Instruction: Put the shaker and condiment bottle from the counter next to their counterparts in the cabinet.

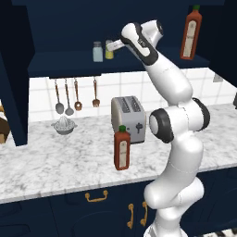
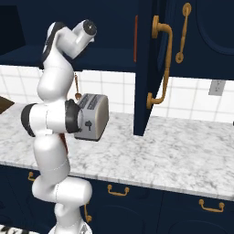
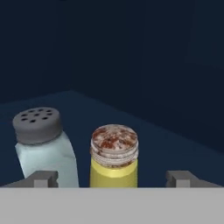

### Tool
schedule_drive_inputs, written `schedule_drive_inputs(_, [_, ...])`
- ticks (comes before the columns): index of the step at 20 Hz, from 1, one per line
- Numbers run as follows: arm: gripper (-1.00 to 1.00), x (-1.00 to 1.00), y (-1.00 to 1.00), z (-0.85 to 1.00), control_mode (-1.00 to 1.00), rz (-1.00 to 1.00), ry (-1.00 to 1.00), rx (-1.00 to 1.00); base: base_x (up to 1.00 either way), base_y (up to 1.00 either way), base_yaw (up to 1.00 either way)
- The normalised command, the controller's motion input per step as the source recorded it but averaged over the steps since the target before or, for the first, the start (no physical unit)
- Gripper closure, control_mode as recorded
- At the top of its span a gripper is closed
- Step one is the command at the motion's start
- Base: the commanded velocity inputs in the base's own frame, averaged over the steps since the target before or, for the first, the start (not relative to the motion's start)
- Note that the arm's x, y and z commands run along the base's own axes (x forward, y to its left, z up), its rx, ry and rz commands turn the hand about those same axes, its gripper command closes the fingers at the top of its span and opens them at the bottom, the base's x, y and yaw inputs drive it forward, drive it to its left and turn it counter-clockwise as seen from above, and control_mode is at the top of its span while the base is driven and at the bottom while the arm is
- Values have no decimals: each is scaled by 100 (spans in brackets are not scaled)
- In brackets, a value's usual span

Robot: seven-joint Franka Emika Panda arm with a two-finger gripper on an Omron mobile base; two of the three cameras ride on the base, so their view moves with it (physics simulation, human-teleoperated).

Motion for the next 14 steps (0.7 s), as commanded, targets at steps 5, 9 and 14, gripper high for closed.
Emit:
schedule_drive_inputs(5, [-100, -37, -27, 2, -100, 0, -3, 5, 0, 0, 0])
schedule_drive_inputs(9, [-100, -51, -11, 0, -100, 0, -5, 2, 0, 0, 0])
schedule_drive_inputs(14, [-100, -65, 0, 0, -100, -5, -12, 0, 0, 0, 0])
